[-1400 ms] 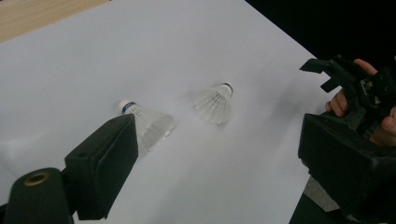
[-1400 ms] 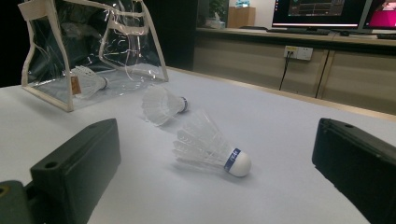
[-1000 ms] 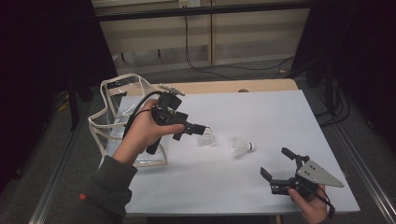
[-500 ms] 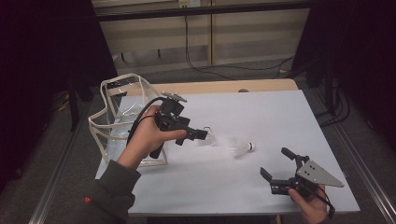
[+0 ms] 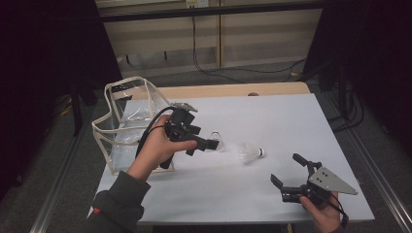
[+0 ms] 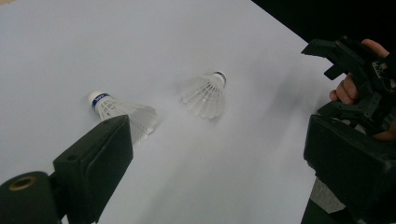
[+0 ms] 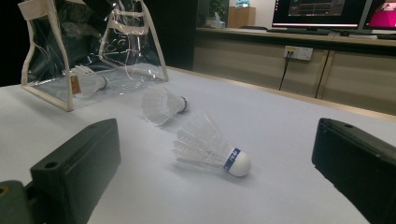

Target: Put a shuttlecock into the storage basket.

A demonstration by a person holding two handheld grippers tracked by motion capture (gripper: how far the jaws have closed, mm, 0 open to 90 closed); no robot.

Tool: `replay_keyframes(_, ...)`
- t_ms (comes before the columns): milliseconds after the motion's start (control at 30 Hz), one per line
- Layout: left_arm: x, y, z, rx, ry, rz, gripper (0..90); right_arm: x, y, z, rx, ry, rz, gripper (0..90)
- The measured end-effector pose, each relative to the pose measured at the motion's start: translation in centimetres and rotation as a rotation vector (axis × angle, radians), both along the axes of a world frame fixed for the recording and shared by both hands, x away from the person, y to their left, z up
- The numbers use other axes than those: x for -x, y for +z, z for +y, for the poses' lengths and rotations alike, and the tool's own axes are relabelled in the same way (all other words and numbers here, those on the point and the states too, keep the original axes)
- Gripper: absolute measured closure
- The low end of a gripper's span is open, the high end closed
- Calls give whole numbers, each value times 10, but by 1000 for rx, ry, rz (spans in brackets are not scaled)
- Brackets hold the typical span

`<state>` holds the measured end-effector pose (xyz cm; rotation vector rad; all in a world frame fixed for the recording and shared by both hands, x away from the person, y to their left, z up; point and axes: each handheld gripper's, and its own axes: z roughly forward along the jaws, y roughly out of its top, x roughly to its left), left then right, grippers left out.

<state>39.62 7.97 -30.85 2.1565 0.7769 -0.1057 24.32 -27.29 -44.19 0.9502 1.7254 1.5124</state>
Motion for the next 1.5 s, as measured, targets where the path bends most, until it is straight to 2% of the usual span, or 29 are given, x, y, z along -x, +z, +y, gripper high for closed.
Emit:
replay_keyframes(367,4,-10,-4,16,-5,-21,79,0,0,0,3,2,4,14)
replay_keyframes(833,9,-29,-14,28,-18,-9,70,-1,-1,-1,3,2,3,14)
replay_keyframes(1500,11,-46,-28,37,-42,-9,60,0,-1,0,3,3,5,14)
